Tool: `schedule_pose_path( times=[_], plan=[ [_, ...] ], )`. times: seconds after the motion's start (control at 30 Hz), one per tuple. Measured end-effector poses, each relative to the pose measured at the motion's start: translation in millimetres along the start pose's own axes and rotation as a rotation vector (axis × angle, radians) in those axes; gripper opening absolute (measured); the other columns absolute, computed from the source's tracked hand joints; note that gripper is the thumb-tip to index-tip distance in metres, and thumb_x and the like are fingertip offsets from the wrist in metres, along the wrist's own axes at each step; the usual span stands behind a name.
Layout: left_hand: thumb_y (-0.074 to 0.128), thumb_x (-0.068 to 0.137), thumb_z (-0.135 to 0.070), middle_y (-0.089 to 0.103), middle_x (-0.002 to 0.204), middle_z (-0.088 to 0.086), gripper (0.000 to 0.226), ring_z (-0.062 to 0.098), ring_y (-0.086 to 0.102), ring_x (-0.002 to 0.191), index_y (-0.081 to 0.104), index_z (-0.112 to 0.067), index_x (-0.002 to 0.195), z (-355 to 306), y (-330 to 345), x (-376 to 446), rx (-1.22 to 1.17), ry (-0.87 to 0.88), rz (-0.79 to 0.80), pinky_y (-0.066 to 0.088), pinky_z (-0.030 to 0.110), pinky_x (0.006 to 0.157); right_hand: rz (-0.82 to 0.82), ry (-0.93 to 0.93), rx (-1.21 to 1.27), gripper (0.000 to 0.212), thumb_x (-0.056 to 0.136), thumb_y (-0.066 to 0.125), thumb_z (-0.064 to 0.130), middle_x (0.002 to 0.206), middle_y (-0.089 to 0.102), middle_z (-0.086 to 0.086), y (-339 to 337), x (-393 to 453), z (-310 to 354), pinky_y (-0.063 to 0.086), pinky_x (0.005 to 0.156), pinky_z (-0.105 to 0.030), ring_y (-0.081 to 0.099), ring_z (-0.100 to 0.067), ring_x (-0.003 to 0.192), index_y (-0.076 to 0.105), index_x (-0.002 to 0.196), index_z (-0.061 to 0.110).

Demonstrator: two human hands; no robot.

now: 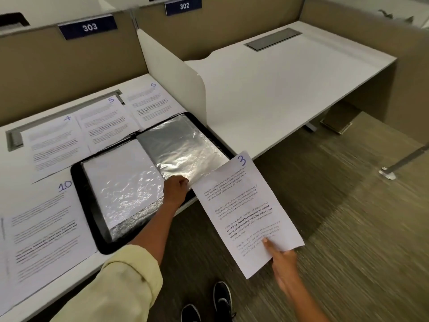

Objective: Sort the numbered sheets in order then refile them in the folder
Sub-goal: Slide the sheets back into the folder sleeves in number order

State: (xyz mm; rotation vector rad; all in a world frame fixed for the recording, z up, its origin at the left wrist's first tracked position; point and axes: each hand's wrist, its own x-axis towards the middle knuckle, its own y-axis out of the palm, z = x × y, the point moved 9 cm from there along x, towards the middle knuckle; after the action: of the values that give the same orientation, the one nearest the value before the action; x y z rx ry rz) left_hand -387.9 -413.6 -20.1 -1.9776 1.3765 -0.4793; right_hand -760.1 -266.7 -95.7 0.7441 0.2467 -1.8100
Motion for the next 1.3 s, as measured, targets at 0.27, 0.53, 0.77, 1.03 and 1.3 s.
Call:
schedule_pose_path(
  times=[0.27, 0.53, 0.77, 1.03, 1.3],
  plan=[
    [0.060, 0.087, 0.001, 0.072, 0.093, 0.016, 0.014, 0.020, 0.060, 0.084, 0.074, 0.001, 0.089, 6.2, -10.7, -6.0, -0.065, -0.062, -0.089, 0.035, 0.022, 0.074, -0.018, -0.050, 0.007, 0.041, 0.078, 0.077, 0.000, 0.111, 0.075, -0.005, 3.2, -22.0, -2.4, 0.055, 0.091, -0.043, 0.070, -0.021, 0.105, 0.066, 0.115, 0.015],
    [0.067, 0.080, 0.004, 0.072, 0.084, 0.012, 0.011, 0.023, 0.065, 0.078, 0.074, -0.004, 0.080, 2.2, -17.1, -8.0, -0.115, -0.069, -0.132, 0.042, 0.025, 0.072, -0.060, -0.148, 0.015, 0.037, 0.082, 0.074, -0.003, 0.107, 0.073, -0.002, 19.0, -40.6, 6.6, 0.060, 0.072, -0.022, 0.069, -0.013, 0.099, 0.063, 0.113, 0.015],
    [0.060, 0.085, 0.001, 0.068, 0.098, 0.018, 0.015, 0.033, 0.063, 0.090, 0.074, 0.001, 0.091, -8.0, -22.8, -22.9, -0.056, 0.008, -0.165, 0.047, 0.034, 0.079, -0.155, -0.233, -0.059, 0.038, 0.086, 0.072, 0.000, 0.102, 0.068, 0.000, 31.3, -53.9, 5.8, 0.056, 0.063, -0.013, 0.066, -0.009, 0.093, 0.059, 0.120, 0.009],
    [0.058, 0.088, -0.004, 0.067, 0.097, 0.014, 0.015, 0.030, 0.062, 0.088, 0.071, -0.001, 0.093, -6.1, -21.1, -27.8, -0.007, 0.034, -0.175, 0.040, 0.029, 0.073, -0.210, -0.280, -0.081, 0.033, 0.087, 0.071, 0.000, 0.100, 0.067, 0.001, 39.5, -65.3, 6.0, 0.056, 0.063, -0.013, 0.065, -0.006, 0.089, 0.059, 0.116, 0.010],
    [0.056, 0.085, -0.002, 0.062, 0.078, 0.008, 0.012, 0.022, 0.053, 0.073, 0.065, -0.005, 0.078, -8.1, -20.5, -26.0, 0.005, 0.071, -0.164, 0.036, 0.030, 0.065, -0.174, -0.235, -0.104, 0.025, 0.087, 0.073, 0.005, 0.097, 0.072, 0.002, 55.4, -79.5, -15.5, 0.056, 0.063, -0.018, 0.071, -0.003, 0.082, 0.064, 0.109, 0.009]
  ],
)
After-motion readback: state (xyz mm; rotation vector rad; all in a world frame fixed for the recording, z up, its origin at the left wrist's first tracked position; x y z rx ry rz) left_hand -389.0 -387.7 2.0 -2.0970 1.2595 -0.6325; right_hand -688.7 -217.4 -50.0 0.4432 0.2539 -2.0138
